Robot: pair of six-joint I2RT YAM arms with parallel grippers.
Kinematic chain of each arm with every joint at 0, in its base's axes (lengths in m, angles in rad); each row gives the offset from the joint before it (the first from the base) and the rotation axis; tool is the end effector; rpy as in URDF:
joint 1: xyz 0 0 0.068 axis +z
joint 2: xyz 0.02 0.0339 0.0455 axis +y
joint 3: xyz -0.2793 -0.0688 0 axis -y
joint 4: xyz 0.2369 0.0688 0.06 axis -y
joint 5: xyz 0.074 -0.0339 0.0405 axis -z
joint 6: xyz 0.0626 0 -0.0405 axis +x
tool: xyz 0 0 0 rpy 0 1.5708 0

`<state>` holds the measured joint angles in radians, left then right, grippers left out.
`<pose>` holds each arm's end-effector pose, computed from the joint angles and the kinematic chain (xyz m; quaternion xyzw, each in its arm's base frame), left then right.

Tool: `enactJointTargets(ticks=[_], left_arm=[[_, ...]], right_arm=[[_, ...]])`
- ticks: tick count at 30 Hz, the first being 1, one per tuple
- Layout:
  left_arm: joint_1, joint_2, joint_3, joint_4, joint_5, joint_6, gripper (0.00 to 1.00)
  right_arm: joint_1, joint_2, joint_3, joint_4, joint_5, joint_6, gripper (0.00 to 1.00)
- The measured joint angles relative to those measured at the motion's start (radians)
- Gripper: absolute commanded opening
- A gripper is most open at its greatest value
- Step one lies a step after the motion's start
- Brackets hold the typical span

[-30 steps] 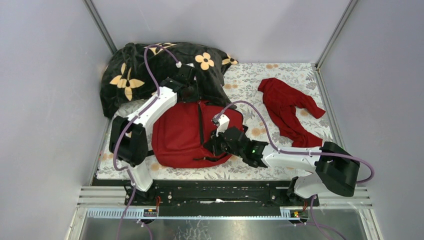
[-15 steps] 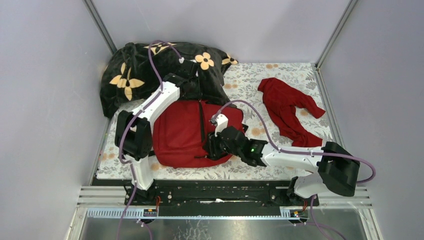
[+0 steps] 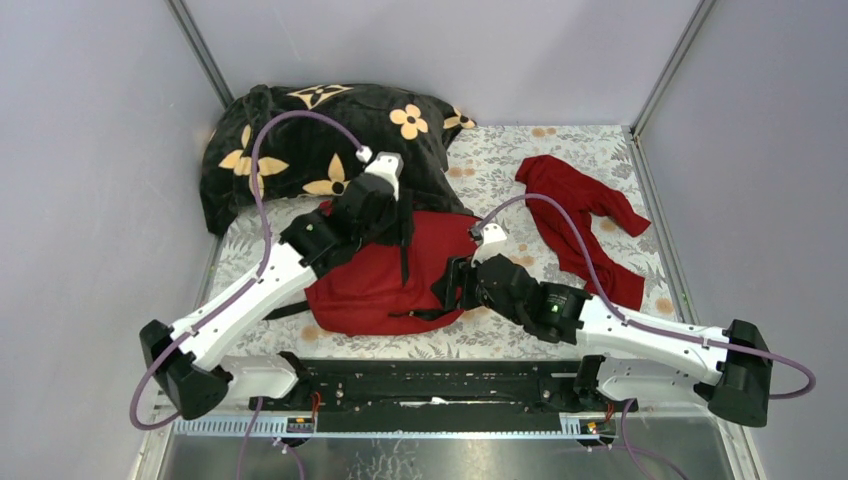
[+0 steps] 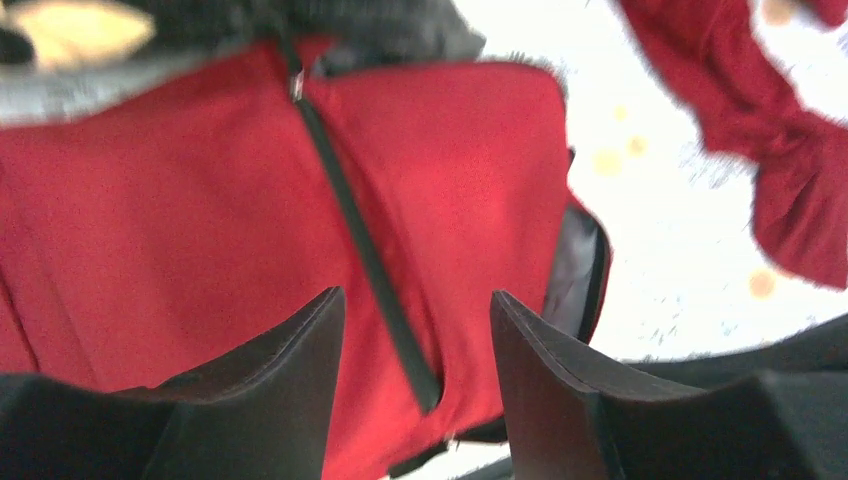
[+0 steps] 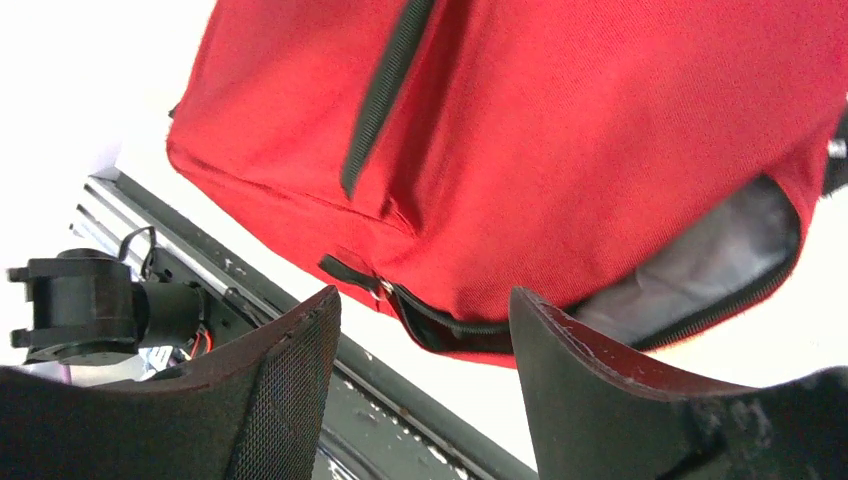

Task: Pack the student bag
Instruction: Zip the student bag at the center of the board.

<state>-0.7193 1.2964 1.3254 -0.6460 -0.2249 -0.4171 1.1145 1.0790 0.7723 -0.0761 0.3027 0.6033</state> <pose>0.2270 -0.1802 0.3711 0.0820 0.8805 -0.1614 0.4381 0.1296 0.2217 0.2954 -0.1255 0.8140 0.3373 0.4560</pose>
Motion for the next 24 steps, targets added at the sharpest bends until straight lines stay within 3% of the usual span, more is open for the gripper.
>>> enactJointTargets(ticks=[2, 6, 14, 24], left_arm=[[-0.027, -0.052, -0.08, -0.045, -0.002, -0.023, 0.69], [-0.107, -0.079, -0.177, -0.152, 0.009, -0.077, 0.69], [-0.436, 0.089, -0.214, -0.285, -0.094, -0.214, 0.57], [-0.492, 0.172, -0.271, -0.327, -0.215, -0.303, 0.41]], right_arm=[[0.0, -0.019, -0.017, -0.042, 0.015, 0.055, 0.7], [0.0, -0.049, -0.078, -0.127, 0.069, 0.155, 0.77], [0.0, -0.158, -0.103, -0.233, 0.164, 0.212, 0.77], [0.0, -0.24, -0.115, -0.3, 0.206, 0.249, 0.77]])
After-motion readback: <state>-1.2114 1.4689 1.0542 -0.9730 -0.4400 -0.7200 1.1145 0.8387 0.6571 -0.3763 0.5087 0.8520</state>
